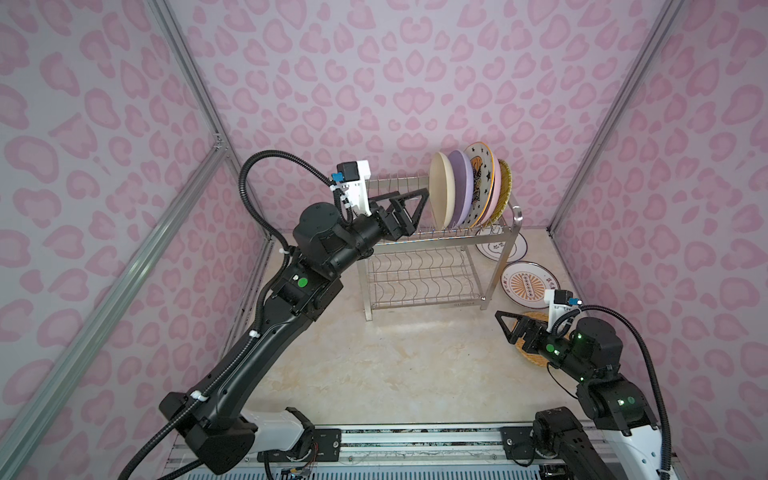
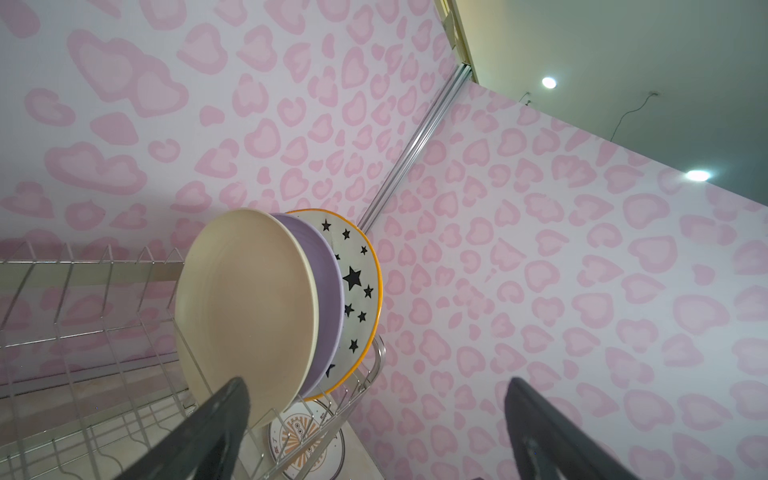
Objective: Load the plates into the dish rack
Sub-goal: 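Open the left gripper and draw it back from the rack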
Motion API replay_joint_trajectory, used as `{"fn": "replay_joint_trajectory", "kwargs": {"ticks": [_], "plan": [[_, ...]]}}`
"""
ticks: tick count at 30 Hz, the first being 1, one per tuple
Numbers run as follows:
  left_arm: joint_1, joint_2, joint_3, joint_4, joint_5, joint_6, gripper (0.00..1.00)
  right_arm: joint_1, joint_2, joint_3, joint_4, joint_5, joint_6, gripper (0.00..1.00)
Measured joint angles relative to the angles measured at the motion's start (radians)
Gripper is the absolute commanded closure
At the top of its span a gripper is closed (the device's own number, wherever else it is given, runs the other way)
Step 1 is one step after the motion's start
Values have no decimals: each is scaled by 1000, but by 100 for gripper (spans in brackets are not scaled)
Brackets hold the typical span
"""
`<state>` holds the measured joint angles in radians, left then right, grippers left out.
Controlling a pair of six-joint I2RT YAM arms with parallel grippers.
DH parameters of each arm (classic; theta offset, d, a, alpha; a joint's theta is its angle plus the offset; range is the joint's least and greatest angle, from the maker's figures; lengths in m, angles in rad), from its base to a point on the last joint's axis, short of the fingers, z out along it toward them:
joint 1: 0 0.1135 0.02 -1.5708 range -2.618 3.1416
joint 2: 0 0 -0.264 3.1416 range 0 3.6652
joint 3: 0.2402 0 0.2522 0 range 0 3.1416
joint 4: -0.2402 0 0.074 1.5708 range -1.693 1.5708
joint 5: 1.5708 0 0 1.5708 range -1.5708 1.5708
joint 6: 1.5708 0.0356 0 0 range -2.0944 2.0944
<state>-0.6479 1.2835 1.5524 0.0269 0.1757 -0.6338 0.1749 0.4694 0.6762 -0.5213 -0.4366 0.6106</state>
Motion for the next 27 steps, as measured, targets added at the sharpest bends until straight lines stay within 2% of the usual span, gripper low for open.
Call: {"fn": "replay_joint_trajectory", "kwargs": {"ticks": [6, 10, 17, 23, 27], "plan": [[0, -174, -171, 11, 37, 32, 3, -10, 26, -29, -9, 66, 41, 1], [0, -288, -295, 1, 60, 54, 3, -68, 70, -72, -7, 103, 109, 1], [0, -480, -502, -8, 11, 57, 3, -280, 99, -251, 23, 107, 360, 1], [0, -559, -606, -28, -11, 48, 3, -367, 30, -371, 45, 139, 561, 1], [0, -561, -657, -25, 29, 31, 3, -392, -7, -431, 51, 182, 692, 11]]}}
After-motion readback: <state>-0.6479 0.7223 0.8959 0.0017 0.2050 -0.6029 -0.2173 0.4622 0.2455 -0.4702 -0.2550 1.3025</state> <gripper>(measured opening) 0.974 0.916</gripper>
